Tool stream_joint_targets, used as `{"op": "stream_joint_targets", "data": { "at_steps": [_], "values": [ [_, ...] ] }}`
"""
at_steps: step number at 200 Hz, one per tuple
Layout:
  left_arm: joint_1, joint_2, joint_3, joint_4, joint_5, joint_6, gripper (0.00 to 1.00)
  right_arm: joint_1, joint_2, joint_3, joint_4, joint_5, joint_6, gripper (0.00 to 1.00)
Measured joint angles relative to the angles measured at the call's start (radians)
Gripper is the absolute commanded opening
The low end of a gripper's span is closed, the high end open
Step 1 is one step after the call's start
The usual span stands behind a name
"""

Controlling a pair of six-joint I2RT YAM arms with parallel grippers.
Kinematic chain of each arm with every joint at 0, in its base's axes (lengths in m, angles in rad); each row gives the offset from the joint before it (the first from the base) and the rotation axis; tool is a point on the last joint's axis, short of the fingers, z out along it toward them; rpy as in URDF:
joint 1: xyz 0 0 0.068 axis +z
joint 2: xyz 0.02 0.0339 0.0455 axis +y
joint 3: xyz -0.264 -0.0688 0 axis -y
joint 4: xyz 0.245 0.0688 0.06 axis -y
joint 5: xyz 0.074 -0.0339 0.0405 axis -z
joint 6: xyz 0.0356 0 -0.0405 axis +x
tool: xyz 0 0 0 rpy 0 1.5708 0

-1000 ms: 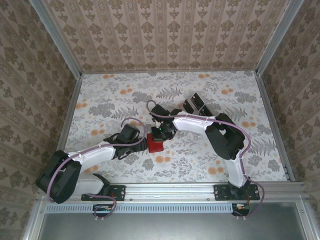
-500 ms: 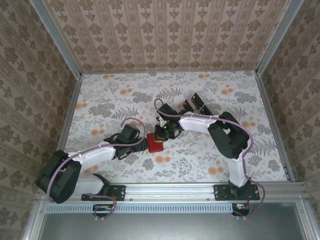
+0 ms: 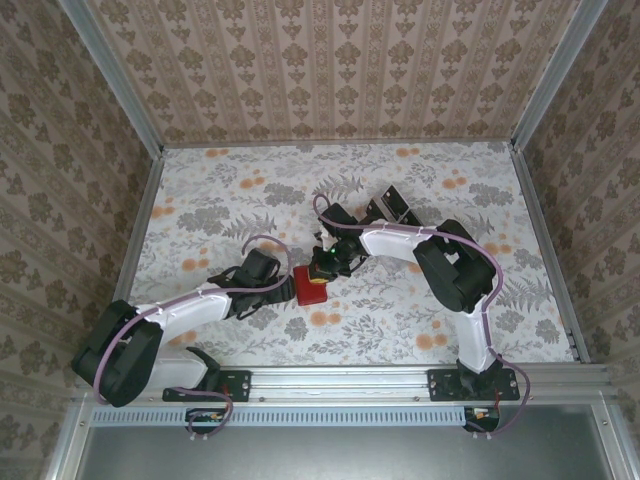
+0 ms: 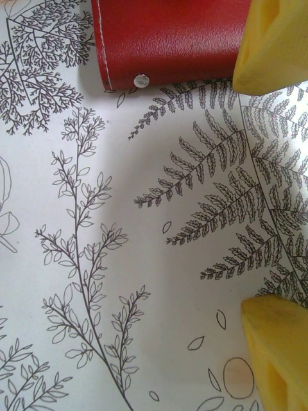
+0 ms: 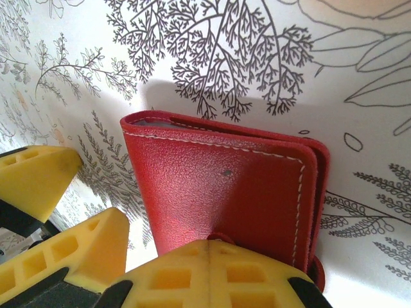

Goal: Put the credit cards into the card holder

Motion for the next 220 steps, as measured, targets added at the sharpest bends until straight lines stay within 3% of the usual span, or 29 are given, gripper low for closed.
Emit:
{"op": "stream_joint_targets", "data": {
  "at_steps": [17,33,77,108,122,138,141,144,191,220],
  "values": [
    [-0.003,0.0,0.002,-0.003,-0.003,0.0,0.85,0.0,-0.01,0.0,0.001,0.0,0.0,0.0],
    [-0.003,-0.003,0.006,-0.008,-0.003,0.0,0.85,0.001,-0.019,0.003,0.0,0.002,0.0,0.08],
    [0.009,-0.021,0.016,-0.025,0.016,0.0,0.88,0.002,-0.018,0.081,-0.01,0.096,0.0,0.4],
    [0.071,-0.071,0.027,-0.025,0.034,0.011,0.92,-0.003,-0.018,0.169,0.02,0.114,0.007,0.59],
    [0.103,-0.11,0.052,-0.04,0.03,0.025,0.95,-0.006,-0.02,0.214,0.041,0.113,0.006,0.74],
    [0.14,-0.16,0.102,-0.058,0.014,0.043,0.99,-0.011,-0.046,0.236,0.057,0.113,-0.001,0.82],
    [0.147,-0.169,0.112,-0.061,0.01,0.051,0.99,-0.012,-0.055,0.236,0.057,0.113,-0.001,0.95],
    [0.154,-0.177,0.121,-0.064,0.007,0.055,1.0,-0.013,-0.063,0.236,0.057,0.113,-0.004,0.99],
    [0.291,-0.267,0.267,-0.104,-0.139,0.197,1.0,-0.092,-0.34,0.192,0.021,0.241,-0.12,1.0],
    [0.331,-0.299,0.235,0.035,-0.311,0.372,1.0,-0.19,-0.572,0.051,0.024,0.435,-0.21,1.0]
  ]
}}
